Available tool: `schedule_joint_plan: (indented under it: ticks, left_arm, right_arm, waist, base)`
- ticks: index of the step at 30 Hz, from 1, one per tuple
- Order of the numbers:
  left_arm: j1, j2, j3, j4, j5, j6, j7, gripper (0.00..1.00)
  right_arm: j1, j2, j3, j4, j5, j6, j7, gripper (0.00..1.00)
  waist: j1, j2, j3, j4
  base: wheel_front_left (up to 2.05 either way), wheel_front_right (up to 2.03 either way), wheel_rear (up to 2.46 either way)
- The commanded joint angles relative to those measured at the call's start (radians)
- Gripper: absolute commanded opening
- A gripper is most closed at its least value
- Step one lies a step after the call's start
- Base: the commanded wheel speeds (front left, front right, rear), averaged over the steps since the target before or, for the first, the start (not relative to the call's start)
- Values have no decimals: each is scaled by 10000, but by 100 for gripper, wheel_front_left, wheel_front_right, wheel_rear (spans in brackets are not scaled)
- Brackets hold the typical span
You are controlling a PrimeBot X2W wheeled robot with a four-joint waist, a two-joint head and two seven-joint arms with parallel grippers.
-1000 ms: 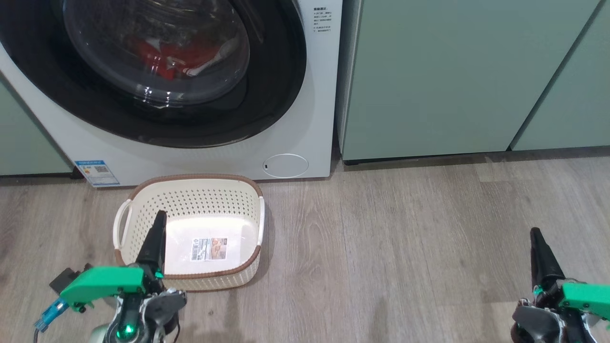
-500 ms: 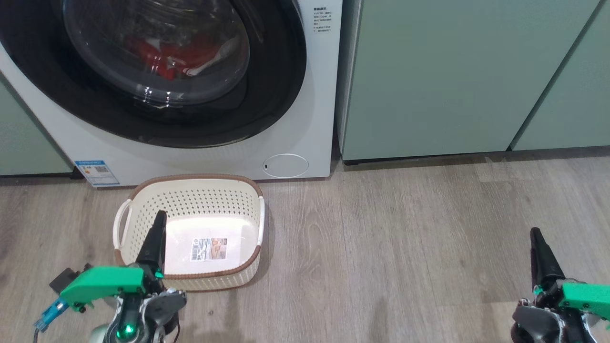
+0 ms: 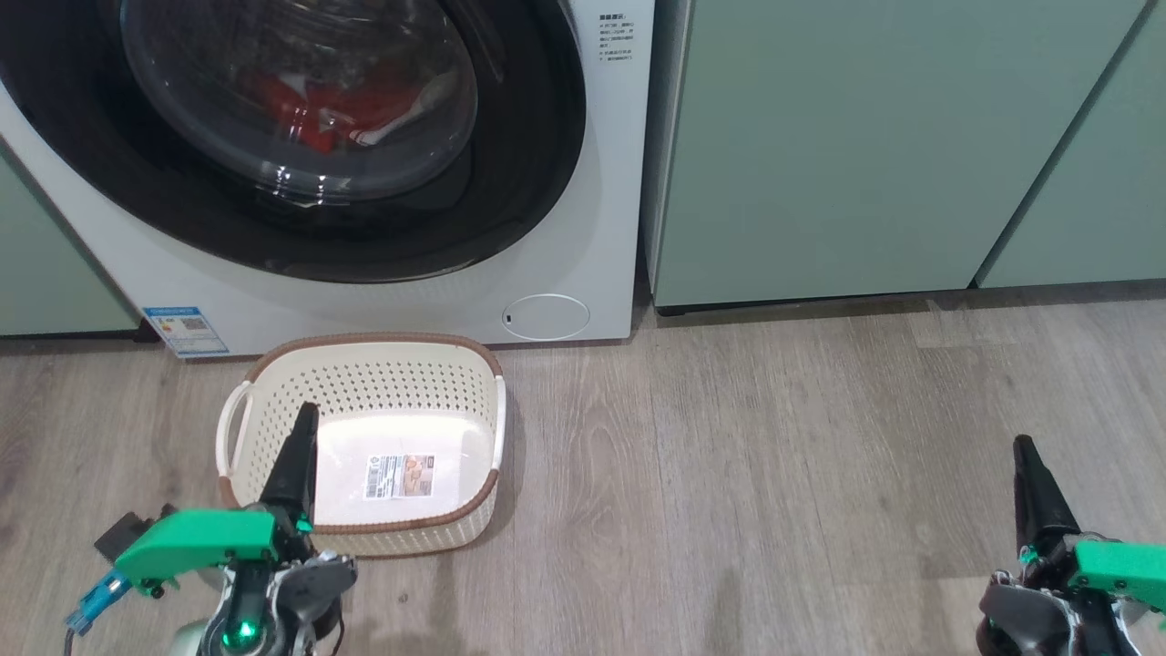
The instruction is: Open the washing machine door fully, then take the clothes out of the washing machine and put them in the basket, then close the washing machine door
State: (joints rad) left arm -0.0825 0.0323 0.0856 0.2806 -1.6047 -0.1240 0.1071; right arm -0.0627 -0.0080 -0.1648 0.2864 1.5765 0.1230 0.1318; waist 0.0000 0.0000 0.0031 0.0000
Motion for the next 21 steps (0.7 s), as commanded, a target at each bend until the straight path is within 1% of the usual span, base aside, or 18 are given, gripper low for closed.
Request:
schedule_joint_plan:
  ticks: [1, 21]
  left_arm:
    - [-255, 179, 278, -357, -43, -67, 58, 0]
    - [-255, 179, 278, -357, -43, -67, 58, 0]
  right_arm:
    - [-483, -200, 211, -409, 67, 77, 51, 0]
    - [-483, -200, 211, -409, 67, 77, 51, 0]
  waist:
    - [0, 0, 0, 0]
    - [0, 0, 0, 0]
  base:
    - [0, 0, 0]
    - [0, 0, 0]
